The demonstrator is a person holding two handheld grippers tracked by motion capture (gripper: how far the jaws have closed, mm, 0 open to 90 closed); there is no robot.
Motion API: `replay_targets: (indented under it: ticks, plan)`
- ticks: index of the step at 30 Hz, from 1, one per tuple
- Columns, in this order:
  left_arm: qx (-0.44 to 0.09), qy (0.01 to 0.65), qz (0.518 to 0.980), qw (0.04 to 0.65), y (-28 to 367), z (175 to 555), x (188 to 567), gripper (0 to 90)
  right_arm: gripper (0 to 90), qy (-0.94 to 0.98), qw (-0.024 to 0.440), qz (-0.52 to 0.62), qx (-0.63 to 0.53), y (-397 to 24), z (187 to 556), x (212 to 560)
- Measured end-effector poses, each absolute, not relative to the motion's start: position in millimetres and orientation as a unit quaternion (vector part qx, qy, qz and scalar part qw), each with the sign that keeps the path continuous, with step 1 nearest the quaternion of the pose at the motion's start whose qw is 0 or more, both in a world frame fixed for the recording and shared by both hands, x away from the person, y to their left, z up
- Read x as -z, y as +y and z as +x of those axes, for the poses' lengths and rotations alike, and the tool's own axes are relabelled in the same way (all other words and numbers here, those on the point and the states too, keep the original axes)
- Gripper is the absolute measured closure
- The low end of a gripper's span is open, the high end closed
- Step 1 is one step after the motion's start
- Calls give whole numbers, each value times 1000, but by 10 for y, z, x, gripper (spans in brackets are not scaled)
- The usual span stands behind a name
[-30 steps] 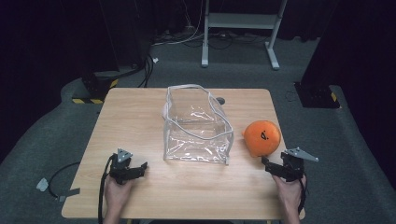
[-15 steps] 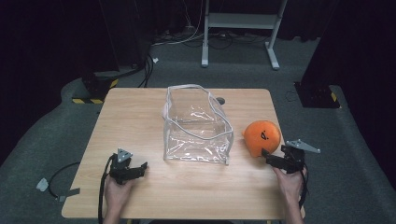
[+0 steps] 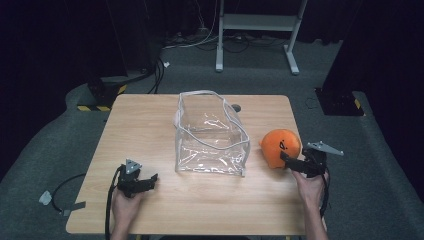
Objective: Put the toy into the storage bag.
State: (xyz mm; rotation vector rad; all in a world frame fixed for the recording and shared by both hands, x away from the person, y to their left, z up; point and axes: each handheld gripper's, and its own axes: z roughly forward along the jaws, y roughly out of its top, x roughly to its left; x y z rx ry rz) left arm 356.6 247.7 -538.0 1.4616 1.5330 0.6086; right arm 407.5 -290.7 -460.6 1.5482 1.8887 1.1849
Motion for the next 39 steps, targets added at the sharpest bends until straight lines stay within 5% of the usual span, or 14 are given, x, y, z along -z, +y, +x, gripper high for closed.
replay_targets:
  ticks: [17,39]
  plan:
    - [-246,621,591,452,2475,3566,5380,180,109,685,197,559,-423,-2851,4291,4647]
    - [-246,621,591,452,2478,3566,5379,180,455,716,197,543,-392,-2752,4314,4602]
